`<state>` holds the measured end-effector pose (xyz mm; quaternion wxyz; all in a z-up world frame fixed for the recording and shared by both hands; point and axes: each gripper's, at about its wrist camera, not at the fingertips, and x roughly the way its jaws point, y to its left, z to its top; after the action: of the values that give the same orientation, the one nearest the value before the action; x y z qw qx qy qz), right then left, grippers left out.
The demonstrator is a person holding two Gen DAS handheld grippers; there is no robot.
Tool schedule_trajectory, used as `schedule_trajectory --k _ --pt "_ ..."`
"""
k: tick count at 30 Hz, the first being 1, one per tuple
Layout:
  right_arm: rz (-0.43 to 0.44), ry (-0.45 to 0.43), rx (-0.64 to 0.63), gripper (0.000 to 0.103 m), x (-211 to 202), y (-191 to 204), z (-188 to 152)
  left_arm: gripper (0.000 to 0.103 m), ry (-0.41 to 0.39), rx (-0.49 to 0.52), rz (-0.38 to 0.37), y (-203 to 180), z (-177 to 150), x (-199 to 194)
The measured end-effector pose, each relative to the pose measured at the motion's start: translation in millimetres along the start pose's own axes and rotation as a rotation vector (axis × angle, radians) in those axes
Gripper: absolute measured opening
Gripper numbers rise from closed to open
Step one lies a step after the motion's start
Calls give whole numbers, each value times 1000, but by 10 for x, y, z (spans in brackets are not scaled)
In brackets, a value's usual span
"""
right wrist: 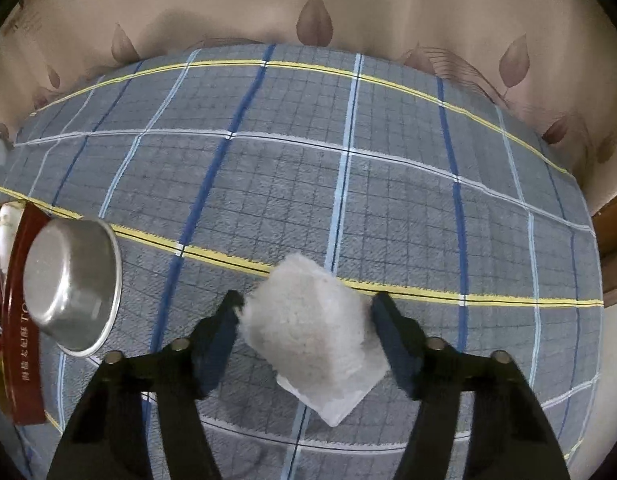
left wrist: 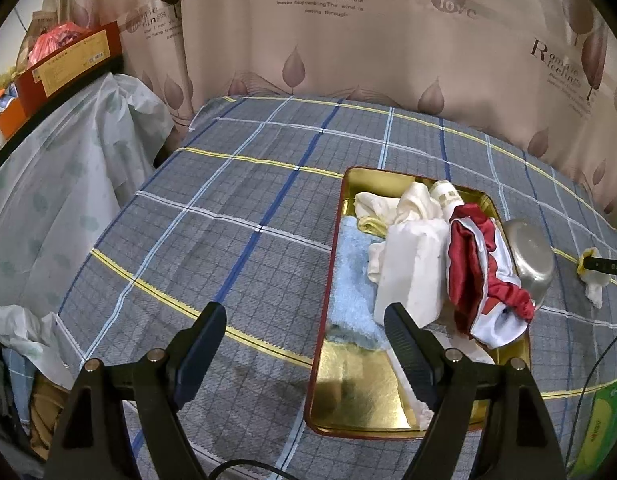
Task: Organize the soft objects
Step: 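Grasp the white fluffy cloth with the right gripper and lift it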
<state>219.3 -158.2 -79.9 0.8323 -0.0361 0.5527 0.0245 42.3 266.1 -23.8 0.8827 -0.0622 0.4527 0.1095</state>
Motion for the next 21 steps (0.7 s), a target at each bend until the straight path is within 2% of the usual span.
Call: schedule_trajectory --k 5,8,21 --pt "-29 -19 -44 42 -45 59 -26 83 2 -5 -9 3 3 10" --pt "-16 -44 -35 38 -107 56 -32 83 11 -4 -6 -4 1 29" --pt "20 -113 -19 36 -431 -13 -98 83 18 6 -4 -38 -24 50"
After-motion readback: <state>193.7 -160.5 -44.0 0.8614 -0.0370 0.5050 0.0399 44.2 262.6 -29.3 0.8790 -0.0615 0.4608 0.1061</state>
